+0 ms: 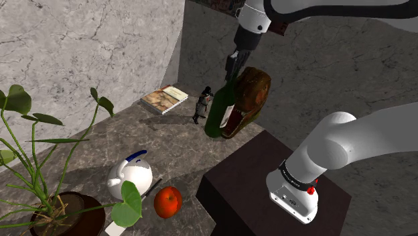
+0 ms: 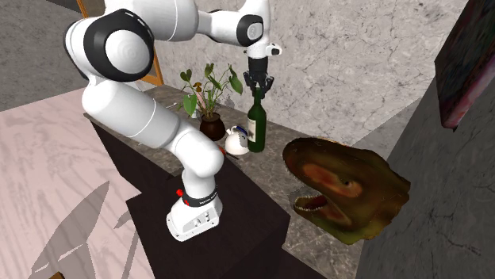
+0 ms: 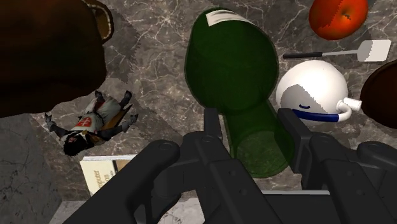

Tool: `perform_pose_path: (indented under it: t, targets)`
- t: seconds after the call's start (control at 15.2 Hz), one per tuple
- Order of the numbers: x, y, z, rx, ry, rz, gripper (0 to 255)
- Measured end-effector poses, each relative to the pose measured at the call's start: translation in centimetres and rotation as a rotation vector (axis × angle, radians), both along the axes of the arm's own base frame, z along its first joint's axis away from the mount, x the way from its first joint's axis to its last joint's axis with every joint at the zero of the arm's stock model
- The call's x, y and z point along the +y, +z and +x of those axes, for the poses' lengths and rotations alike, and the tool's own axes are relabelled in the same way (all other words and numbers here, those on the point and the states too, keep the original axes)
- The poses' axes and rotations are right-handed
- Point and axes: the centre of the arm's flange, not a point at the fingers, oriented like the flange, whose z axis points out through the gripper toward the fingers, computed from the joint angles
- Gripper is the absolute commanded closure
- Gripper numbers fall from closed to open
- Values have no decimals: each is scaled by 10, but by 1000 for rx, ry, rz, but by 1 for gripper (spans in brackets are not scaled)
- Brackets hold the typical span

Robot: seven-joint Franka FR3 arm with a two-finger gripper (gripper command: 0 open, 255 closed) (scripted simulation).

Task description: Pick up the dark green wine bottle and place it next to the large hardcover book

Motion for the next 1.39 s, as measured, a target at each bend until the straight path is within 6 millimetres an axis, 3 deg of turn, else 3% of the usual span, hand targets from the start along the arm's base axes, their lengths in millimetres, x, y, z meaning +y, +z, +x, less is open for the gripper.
perform_pose_path:
  t: [1.25,1.39]
  targets:
    - [0,100,1,0,0,0,255]
    - [-2,95,14,1,0,0,255]
